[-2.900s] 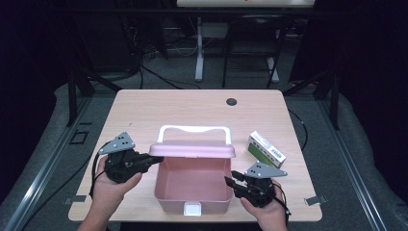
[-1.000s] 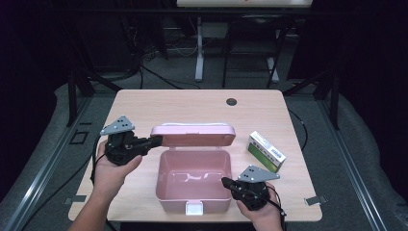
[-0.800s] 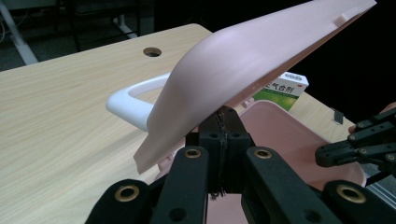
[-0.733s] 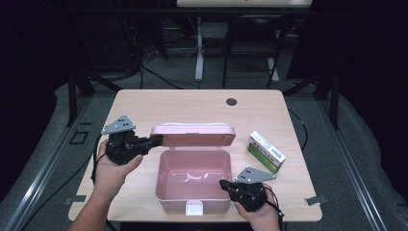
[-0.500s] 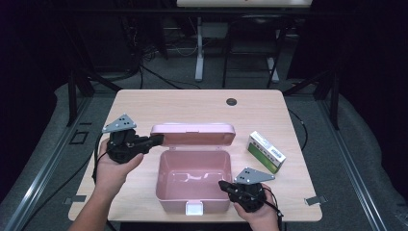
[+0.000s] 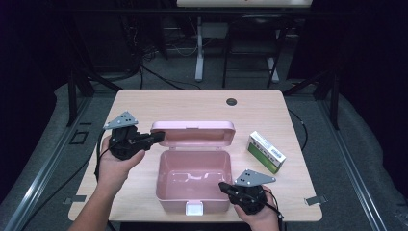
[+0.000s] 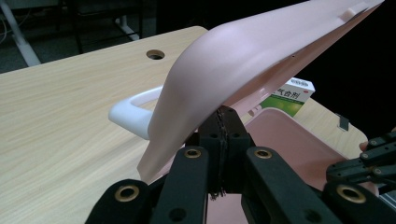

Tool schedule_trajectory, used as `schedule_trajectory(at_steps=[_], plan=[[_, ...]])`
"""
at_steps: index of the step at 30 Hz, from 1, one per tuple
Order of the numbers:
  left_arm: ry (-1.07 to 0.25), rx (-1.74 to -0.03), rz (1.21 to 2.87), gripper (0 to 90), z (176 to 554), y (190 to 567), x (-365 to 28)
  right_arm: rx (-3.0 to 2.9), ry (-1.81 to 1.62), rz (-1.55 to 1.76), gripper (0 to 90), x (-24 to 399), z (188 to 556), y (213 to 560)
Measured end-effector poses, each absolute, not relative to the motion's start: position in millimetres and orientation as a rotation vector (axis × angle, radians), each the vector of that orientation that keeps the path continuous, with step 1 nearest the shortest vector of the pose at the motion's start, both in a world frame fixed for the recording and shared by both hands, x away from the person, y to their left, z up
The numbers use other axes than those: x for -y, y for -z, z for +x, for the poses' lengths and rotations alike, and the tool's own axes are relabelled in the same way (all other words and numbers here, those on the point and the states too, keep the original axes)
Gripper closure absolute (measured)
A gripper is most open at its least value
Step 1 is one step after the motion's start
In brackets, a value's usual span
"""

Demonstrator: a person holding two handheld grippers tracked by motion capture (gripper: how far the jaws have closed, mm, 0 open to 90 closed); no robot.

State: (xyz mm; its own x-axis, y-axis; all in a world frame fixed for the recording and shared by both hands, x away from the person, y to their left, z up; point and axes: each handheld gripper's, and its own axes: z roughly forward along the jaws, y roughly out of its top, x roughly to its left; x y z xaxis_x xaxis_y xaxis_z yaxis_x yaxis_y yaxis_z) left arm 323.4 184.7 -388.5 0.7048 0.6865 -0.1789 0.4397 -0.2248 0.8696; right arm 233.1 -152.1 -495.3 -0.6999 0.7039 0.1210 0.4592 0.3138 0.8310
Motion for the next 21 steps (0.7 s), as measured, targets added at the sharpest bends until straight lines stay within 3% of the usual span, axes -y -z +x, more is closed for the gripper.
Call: schedule_trajectory(at_steps=[21], plan=[[-0.305, -0.921, 1.857, 88.5, 336.5, 393.3, -185.7, -2.308, -1.332, 1.043, 89.9, 151.6, 230.1, 496.1]])
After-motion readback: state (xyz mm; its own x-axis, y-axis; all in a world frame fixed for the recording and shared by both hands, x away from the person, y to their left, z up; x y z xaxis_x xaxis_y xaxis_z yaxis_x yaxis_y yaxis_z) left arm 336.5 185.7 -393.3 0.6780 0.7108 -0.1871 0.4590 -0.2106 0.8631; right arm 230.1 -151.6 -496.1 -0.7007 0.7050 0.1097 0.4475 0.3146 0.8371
